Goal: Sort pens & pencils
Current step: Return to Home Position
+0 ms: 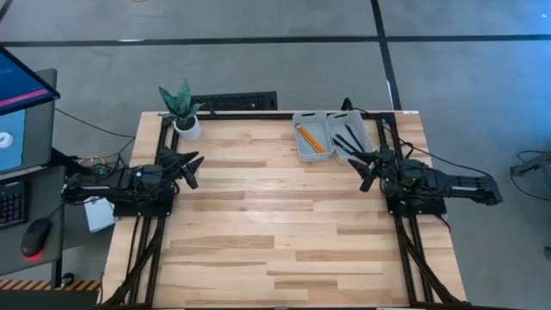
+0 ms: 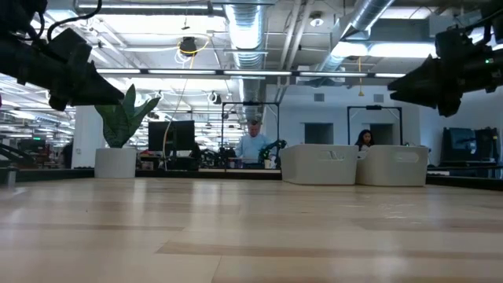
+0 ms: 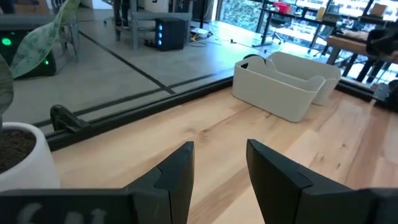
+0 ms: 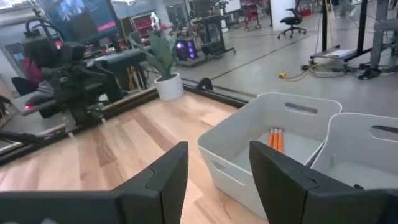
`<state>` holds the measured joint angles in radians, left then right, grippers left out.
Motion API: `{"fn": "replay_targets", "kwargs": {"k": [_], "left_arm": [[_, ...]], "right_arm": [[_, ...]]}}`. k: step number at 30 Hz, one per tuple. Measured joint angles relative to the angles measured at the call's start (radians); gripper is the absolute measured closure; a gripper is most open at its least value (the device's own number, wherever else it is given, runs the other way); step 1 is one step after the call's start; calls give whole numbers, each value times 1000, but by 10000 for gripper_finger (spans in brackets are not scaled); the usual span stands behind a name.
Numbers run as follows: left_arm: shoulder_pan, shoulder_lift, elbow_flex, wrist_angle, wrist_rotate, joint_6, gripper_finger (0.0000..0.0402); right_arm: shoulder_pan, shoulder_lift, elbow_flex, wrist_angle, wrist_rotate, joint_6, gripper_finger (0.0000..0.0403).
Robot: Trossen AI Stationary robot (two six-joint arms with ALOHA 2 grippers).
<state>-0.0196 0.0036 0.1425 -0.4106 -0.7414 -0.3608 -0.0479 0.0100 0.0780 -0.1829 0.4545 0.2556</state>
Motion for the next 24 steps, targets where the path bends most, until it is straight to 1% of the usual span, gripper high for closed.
{"fn": "replay_targets", "kwargs": {"k": [4, 24], "left_arm": [[0, 0, 0, -2, 1, 23, 265], [0, 0, -1, 3, 1, 25, 265]], "right_arm": [[2, 0, 0, -1, -9, -24, 211], [2, 3, 0, -3, -11, -12, 210]]}}
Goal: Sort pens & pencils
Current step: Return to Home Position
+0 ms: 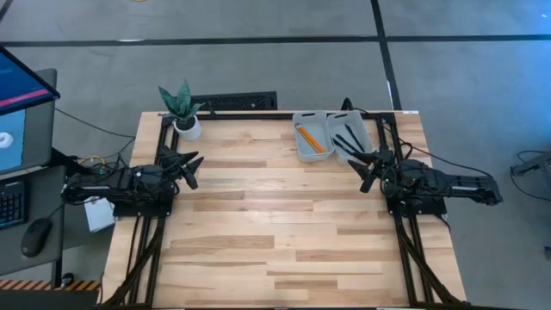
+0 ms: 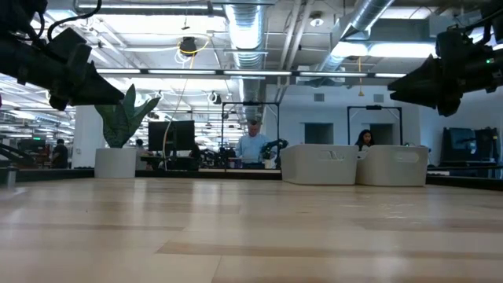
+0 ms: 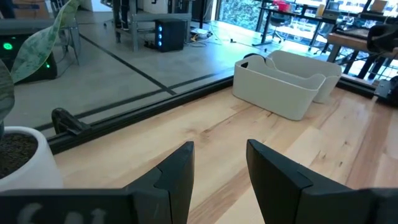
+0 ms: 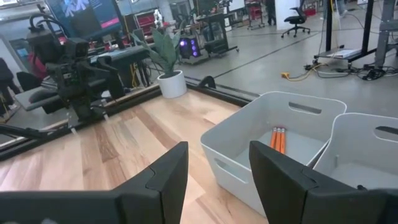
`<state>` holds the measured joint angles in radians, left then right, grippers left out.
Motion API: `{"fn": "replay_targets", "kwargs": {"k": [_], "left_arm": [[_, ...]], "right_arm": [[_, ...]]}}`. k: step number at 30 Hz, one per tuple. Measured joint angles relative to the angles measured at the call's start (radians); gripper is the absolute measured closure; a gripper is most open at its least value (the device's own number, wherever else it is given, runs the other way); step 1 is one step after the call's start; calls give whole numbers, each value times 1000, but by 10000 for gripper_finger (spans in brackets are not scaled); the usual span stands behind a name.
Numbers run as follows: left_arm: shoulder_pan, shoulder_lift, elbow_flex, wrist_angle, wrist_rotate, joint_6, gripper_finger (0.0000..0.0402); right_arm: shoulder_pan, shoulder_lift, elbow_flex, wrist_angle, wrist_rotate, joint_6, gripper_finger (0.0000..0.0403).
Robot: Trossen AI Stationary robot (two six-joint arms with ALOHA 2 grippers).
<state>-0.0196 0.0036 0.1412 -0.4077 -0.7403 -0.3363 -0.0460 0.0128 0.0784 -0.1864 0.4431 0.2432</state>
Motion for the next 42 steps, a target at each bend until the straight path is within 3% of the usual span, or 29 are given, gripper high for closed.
{"fn": "replay_targets", "kwargs": {"k": [42], "left_arm": [[-41, 0, -1, 3, 0, 0, 265]], "right_arm": [[0, 0, 0, 0, 0, 1, 210]]}}
